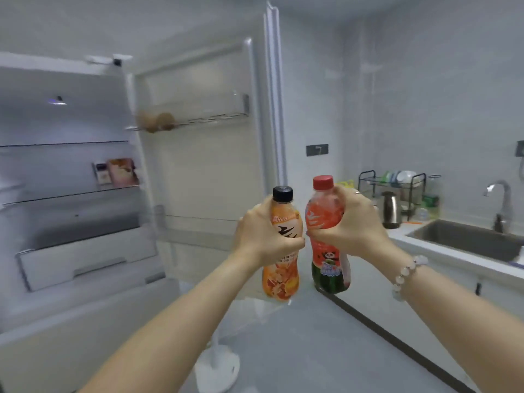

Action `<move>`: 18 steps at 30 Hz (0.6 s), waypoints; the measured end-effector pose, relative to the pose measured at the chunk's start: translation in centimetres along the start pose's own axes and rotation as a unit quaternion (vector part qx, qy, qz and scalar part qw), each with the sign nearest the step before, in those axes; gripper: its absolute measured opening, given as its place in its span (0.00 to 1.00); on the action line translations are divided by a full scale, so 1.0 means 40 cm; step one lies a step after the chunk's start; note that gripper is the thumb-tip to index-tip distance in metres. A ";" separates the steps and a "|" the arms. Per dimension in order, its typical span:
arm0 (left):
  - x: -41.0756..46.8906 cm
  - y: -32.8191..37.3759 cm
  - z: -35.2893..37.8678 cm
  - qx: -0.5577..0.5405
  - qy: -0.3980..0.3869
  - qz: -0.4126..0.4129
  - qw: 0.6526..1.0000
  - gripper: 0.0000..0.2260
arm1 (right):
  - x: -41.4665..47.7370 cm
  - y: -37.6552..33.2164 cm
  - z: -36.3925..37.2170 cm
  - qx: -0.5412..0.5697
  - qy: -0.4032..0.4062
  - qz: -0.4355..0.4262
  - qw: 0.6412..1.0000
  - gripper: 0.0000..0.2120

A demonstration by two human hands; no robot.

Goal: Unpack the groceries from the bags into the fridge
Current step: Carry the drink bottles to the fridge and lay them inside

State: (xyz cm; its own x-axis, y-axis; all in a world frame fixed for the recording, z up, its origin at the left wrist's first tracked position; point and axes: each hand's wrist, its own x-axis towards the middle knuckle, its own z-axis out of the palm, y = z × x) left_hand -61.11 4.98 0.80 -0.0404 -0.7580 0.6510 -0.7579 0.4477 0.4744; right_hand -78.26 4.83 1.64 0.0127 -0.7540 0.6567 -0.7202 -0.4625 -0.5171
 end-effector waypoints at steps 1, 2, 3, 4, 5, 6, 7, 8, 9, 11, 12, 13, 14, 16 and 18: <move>-0.006 -0.046 -0.051 0.020 0.016 -0.022 0.999 0.18 | 0.015 -0.045 0.045 0.016 -0.013 -0.017 1.000 0.30; -0.013 -0.090 -0.100 0.038 0.031 -0.043 0.998 0.18 | 0.028 -0.090 0.088 0.032 -0.026 -0.032 0.999 0.30; -0.020 -0.132 -0.149 0.055 0.045 -0.063 0.995 0.18 | 0.041 -0.132 0.134 0.049 -0.038 -0.045 0.997 0.30; -0.028 -0.172 -0.197 0.074 0.059 -0.082 0.992 0.18 | 0.051 -0.176 0.178 0.067 -0.050 -0.057 0.995 0.30; -0.037 -0.209 -0.242 0.096 0.072 -0.100 0.988 0.18 | 0.056 -0.217 0.223 0.082 -0.060 -0.070 0.992 0.29; -0.047 -0.246 -0.284 0.117 0.084 -0.117 0.983 0.18 | 0.059 -0.255 0.268 0.097 -0.069 -0.082 0.989 0.29; -0.056 -0.283 -0.323 0.136 0.095 -0.131 0.977 0.19 | 0.059 -0.292 0.312 0.111 -0.077 -0.095 0.986 0.29; -0.066 -0.320 -0.358 0.149 0.105 -0.144 0.973 0.20 | 0.058 -0.325 0.357 0.123 -0.088 -0.107 0.983 0.29; -0.076 -0.355 -0.389 0.158 0.113 -0.154 0.969 0.21 | 0.055 -0.356 0.401 0.133 -0.101 -0.117 0.979 0.28; -0.093 -0.424 -0.438 0.170 0.118 -0.171 0.963 0.22 | 0.052 -0.410 0.486 0.148 -0.129 -0.129 0.972 0.29; -0.101 -0.457 -0.459 0.176 0.119 -0.179 0.961 0.23 | 0.053 -0.434 0.528 0.154 -0.140 -0.133 0.969 0.30; -0.108 -0.491 -0.478 0.183 0.119 -0.187 0.958 0.23 | 0.057 -0.455 0.569 0.159 -0.150 -0.137 0.966 0.31; -0.113 -0.523 -0.493 0.187 0.119 -0.195 0.955 0.24 | 0.062 -0.475 0.605 0.164 -0.157 -0.140 0.964 0.33; -0.119 -0.585 -0.521 0.191 0.125 -0.212 0.950 0.24 | 0.075 -0.512 0.673 0.175 -0.169 -0.138 0.960 0.34; -0.114 -0.645 -0.543 0.195 0.130 -0.230 0.945 0.25 | 0.095 -0.543 0.739 0.185 -0.183 -0.140 0.955 0.33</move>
State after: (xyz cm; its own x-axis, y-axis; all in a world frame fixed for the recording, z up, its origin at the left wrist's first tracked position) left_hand -27.24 7.20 -1.55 0.4740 -0.6651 0.5770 -0.8408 -0.1473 0.5209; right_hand -42.08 -1.78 -0.88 0.4600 -0.6580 0.5962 -0.3595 -0.7520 -0.5526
